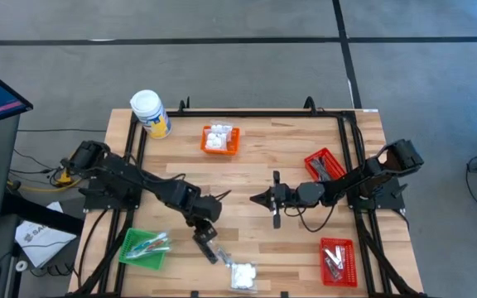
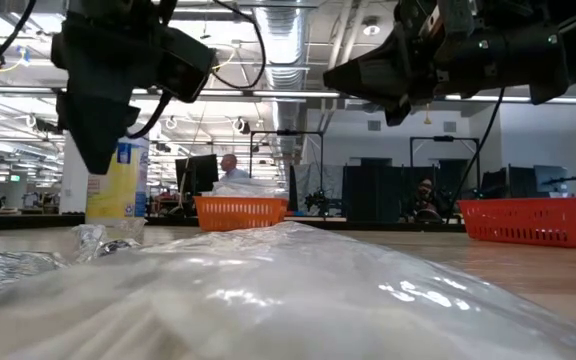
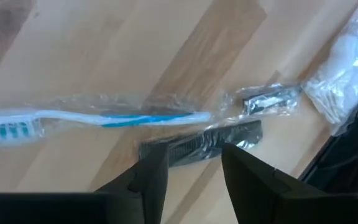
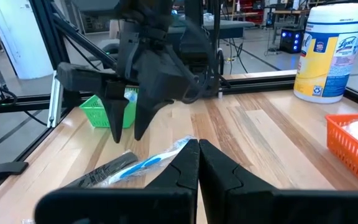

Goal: Pick & Place Travel size toiletries
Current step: Put the light blue toothbrush into the green basket

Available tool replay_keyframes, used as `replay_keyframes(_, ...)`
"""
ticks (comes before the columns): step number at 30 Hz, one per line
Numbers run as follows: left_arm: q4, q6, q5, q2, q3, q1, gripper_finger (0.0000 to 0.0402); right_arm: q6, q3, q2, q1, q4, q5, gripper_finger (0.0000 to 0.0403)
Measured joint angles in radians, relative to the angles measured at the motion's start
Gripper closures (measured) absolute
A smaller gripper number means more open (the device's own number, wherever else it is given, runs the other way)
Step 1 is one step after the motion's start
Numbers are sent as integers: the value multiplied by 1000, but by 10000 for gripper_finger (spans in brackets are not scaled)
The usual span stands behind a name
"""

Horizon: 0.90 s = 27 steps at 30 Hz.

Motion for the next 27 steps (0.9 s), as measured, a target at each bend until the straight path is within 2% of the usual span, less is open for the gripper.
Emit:
replay_keyframes(7, -11, -23, -28, 2, -21, -11, 261, 0, 0, 0, 0, -3, 0, 403)
replay_keyframes(11, -9, 82, -22, 2, -71, -6, 262, 0, 0, 0, 0, -3, 0, 403)
replay_keyframes(16, -10, 87, -40, 2, -124, -6, 262, 0, 0, 0, 0, -2, 0, 403)
replay_keyframes(23, -10, -21, -35, 2, -167, 14, 262, 0, 0, 0, -1, -2, 0, 403)
replay_keyframes(27, 22, -24, -67, 2, -181, 65, 262, 0, 0, 0, -1, -2, 0, 403)
